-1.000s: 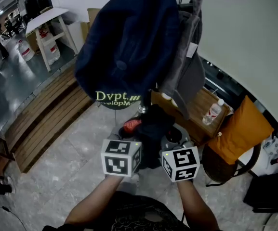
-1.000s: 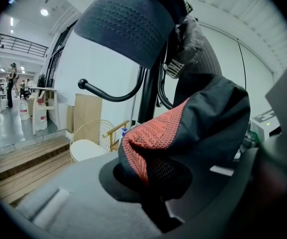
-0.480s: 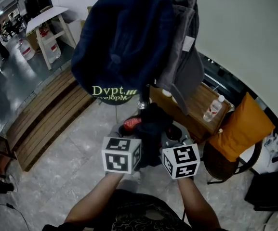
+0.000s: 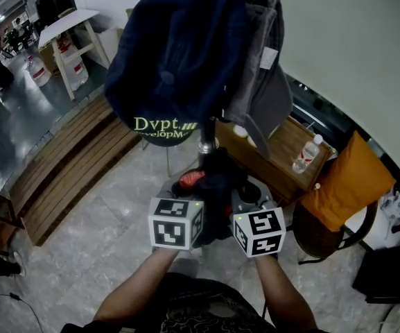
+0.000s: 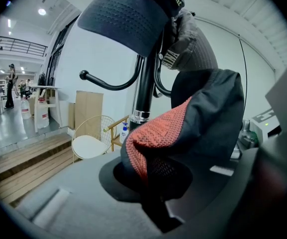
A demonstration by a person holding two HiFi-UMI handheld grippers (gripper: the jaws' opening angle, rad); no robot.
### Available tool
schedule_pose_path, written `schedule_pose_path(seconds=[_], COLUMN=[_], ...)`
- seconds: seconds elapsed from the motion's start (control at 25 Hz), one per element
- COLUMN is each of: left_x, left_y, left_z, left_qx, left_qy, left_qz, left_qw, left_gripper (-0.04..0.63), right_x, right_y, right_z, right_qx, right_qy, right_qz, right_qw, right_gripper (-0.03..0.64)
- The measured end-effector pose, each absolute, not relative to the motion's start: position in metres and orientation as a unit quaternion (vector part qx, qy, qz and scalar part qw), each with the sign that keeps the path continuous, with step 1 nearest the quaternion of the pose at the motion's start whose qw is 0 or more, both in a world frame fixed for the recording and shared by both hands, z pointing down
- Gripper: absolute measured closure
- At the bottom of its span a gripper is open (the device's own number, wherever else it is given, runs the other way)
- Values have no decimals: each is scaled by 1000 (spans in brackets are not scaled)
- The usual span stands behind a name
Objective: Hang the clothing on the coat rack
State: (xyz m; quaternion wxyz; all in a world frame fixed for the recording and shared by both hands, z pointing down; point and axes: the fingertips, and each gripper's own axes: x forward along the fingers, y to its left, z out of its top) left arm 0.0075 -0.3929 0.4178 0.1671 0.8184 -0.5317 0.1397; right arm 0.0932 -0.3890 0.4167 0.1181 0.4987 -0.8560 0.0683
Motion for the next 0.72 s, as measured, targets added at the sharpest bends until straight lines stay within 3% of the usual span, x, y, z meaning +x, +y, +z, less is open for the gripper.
schedule_pose_path(seconds=[0.72], left_x=[8], left_y=[-376], left_z=[427], left_qx=[822], left_qy=[-523], left_qz=[152], left_qw=[167], left_gripper=[574], right_x=[92], right_y=[-370], right_z=[429], right_qx=[505], right_qy=[-851], right_qz=[80], right_qw=[121], right_gripper=[598])
